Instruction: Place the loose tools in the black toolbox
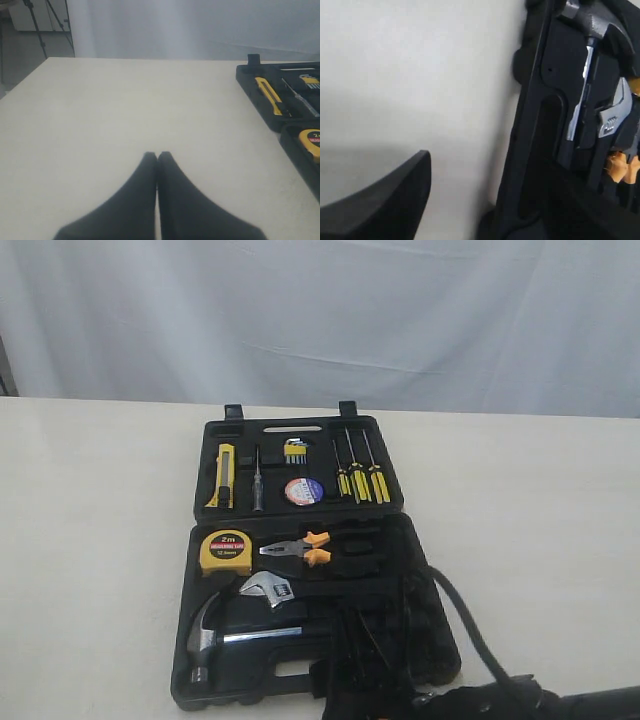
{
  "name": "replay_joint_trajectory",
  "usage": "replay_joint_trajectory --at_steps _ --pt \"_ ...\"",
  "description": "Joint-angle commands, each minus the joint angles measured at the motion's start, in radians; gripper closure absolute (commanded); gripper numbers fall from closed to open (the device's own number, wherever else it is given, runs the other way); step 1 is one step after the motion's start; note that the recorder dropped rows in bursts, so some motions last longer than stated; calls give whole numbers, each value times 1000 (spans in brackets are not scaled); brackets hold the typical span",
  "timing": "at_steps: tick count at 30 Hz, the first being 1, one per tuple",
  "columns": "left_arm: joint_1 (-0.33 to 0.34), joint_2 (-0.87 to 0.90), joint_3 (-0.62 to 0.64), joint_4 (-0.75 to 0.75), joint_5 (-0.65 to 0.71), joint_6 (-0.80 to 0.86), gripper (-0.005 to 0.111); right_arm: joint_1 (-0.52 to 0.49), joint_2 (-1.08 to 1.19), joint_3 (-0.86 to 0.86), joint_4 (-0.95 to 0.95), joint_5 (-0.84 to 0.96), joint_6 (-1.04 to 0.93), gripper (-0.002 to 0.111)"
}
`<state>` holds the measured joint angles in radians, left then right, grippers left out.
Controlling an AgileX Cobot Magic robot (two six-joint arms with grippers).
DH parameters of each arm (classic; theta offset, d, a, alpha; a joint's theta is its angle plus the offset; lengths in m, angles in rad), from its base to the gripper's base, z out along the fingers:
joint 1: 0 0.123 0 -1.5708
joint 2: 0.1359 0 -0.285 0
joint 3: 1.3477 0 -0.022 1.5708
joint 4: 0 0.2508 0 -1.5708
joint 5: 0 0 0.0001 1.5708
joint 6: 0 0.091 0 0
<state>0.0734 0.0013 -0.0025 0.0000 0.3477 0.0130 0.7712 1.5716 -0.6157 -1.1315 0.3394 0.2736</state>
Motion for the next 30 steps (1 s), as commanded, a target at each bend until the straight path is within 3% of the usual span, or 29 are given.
replay_joint_trajectory --at_steps 1,13,30 --pt "-5 -1 3 0 -5 -6 107 -1 6 1 -135 14 145 50" --pt "-5 -1 3 0 -5 -6 107 -114 99 -84 -160 -40 167 50" --pt "-5 -1 3 0 -5 -6 107 -173 222 -104 -180 -78 167 54"
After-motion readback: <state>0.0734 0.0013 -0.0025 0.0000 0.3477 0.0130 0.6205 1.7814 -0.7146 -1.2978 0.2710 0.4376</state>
